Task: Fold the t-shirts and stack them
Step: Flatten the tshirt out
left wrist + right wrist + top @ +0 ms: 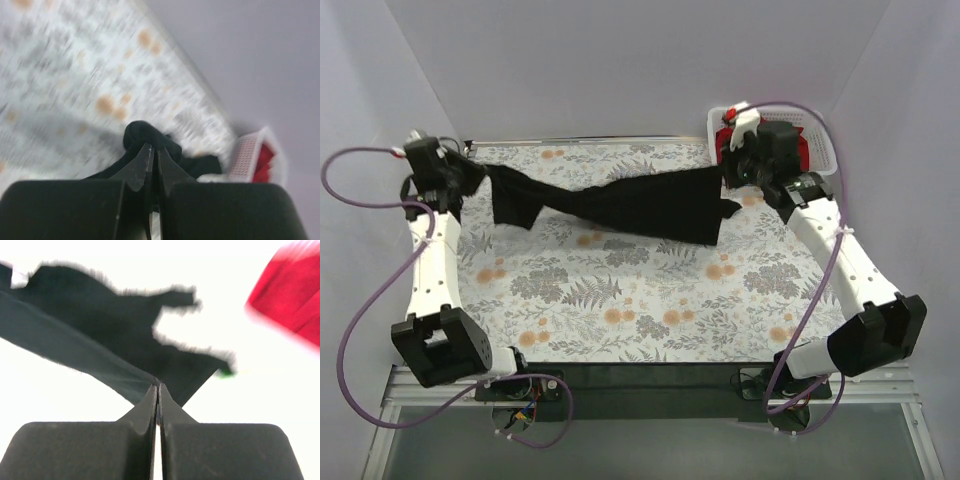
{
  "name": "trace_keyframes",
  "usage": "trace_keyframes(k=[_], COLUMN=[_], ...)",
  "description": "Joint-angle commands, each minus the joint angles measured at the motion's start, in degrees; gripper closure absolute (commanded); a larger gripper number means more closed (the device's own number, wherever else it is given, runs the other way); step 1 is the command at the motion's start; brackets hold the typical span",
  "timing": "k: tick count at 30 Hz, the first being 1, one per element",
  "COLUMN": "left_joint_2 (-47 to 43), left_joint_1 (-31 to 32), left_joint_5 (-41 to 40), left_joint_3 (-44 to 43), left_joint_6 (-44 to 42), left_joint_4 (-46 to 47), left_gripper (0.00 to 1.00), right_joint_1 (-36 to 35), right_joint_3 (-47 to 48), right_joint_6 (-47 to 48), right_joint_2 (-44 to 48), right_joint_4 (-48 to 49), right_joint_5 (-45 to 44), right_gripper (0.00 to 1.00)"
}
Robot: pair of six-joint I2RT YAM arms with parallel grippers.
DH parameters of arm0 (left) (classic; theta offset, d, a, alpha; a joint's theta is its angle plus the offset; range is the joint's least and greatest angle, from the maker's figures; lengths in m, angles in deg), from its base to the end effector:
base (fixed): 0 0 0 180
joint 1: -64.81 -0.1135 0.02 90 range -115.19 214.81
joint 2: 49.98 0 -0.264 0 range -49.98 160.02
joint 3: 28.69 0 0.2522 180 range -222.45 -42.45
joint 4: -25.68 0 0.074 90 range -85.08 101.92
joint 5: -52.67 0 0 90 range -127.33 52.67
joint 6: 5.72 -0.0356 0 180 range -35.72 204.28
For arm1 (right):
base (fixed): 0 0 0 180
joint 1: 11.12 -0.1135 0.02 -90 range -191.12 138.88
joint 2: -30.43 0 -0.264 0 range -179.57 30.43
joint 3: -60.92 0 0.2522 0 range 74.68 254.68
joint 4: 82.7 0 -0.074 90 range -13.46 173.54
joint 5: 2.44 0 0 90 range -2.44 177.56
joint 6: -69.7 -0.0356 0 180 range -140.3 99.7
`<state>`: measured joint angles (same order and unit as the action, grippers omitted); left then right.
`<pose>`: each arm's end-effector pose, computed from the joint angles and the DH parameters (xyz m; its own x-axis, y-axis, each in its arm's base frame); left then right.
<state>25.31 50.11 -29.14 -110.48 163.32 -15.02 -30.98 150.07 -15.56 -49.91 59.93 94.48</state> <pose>0.2856 0.0697 0.3360 0.0313 -0.9964 -0.0786 -0.5599 0.0477 -0.8272 0.3004 0.1131 0.3601 -0.4120 -0.2360 -0.8801 -0.4724 0.8812 -0.0152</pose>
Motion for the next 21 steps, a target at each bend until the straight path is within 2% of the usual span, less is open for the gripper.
trace_keyframes(k=[1,4,7,11,14,21], left_joint_2=[3.37,6.62,6.72,3.82,0.75,-6.46], left_joint_1=[-3.66,-6.13,-6.48,-6.57,-6.57,-6.48], left_joint_5=[3.76,7.45,8.16,8.34,6.85,2.28], left_joint_3=[-18.99,-31.23,-40.04,-47.26,-52.27,-56.94], left_joint_6=[5.41,9.89,10.16,7.54,4.11,-2.14], left_joint_4=[-0.04,-0.31,1.1,1.63,-0.74,-3.73], left_gripper=[1.0,1.0,1.0,1.0,1.0,1.0], right_joint_1=[0.08,0.17,0.08,0.17,0.08,0.17], right_joint_3=[14.72,24.14,27.43,25.78,24.1,19.36], right_joint_6=[3.87,7.21,9.33,11.52,12.84,14.43], right_joint_2=[1.68,0.8,2.46,9.82,15.44,26.89], right_joint_4=[2.08,2.7,5.15,10.95,11.84,11.84], right_joint_5=[-8.65,-11.65,-13.15,-11.05,-7.89,-1.74], right_gripper=[0.99,0.99,0.99,0.99,0.99,0.99])
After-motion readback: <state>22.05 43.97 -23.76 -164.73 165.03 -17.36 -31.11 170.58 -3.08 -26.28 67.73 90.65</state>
